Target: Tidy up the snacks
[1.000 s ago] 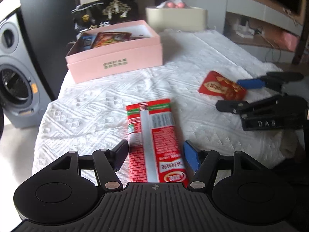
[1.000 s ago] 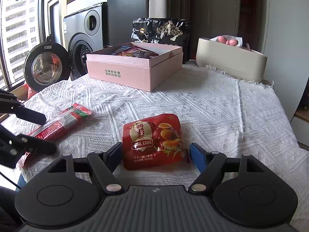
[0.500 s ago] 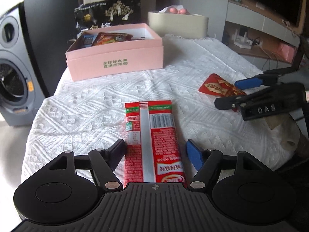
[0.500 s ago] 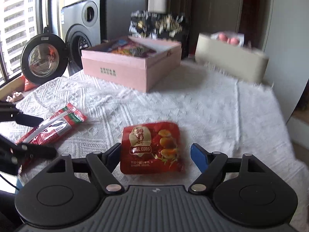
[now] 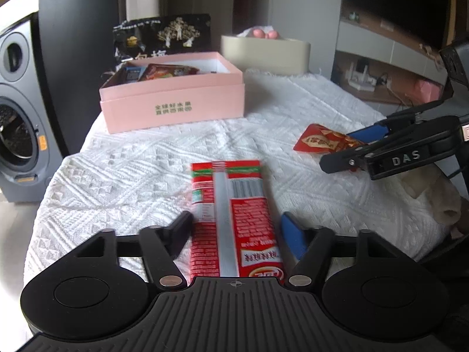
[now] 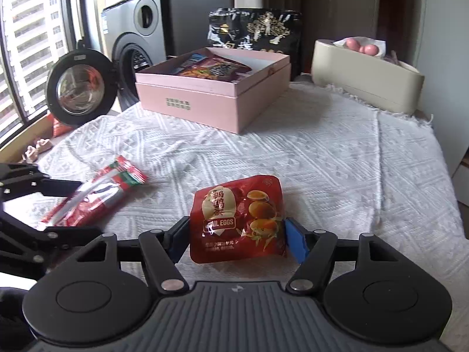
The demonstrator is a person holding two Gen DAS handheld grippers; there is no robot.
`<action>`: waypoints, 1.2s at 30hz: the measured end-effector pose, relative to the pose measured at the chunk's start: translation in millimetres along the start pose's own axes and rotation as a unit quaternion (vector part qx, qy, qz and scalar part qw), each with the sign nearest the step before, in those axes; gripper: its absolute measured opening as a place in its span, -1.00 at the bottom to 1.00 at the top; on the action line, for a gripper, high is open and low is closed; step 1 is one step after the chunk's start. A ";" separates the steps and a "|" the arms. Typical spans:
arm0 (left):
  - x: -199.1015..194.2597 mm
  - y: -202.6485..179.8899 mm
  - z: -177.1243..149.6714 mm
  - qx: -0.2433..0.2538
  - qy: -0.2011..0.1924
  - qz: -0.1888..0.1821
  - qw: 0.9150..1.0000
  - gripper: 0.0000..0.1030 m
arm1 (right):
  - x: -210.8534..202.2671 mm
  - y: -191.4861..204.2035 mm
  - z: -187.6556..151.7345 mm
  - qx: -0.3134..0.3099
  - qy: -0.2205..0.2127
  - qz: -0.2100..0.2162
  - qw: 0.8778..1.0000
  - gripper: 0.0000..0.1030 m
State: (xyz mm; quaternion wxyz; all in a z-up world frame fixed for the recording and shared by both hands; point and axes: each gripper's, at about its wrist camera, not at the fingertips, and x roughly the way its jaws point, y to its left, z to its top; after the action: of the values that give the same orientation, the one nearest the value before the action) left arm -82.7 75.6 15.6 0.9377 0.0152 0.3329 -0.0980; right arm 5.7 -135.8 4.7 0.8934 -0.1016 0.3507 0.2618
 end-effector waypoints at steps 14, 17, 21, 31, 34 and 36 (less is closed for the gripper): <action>-8.6 56.4 102.9 -0.045 -0.098 -0.051 0.993 0.01 | -30.8 14.6 71.3 -0.075 -0.110 -0.005 0.991 0.32; 13.5 90.0 163.2 -0.076 -0.130 -0.083 0.985 0.01 | -14.1 20.2 102.4 -0.095 -0.151 -0.012 0.984 0.32; 82.5 128.4 220.0 -0.136 -0.104 -0.110 0.979 0.09 | 31.7 28.4 143.7 -0.107 -0.181 -0.018 0.977 0.35; 173.4 135.4 214.7 -0.100 -0.021 -0.040 0.994 0.12 | 97.0 -1.3 153.9 -0.020 -0.091 0.021 0.995 0.40; 178.2 122.8 209.0 -0.067 -0.023 -0.007 0.997 0.14 | 91.2 -6.1 148.0 -0.017 -0.089 0.009 0.996 0.40; 177.9 122.6 206.3 -0.062 -0.024 0.005 0.998 0.18 | 88.3 -5.9 145.5 -0.008 -0.085 0.009 0.996 0.40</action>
State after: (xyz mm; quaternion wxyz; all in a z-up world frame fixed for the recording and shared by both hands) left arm 204.3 145.6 60.0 0.9451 -0.0431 0.3156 -0.0727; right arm 146.8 -52.6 51.4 0.9168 -0.0831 0.2719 0.2803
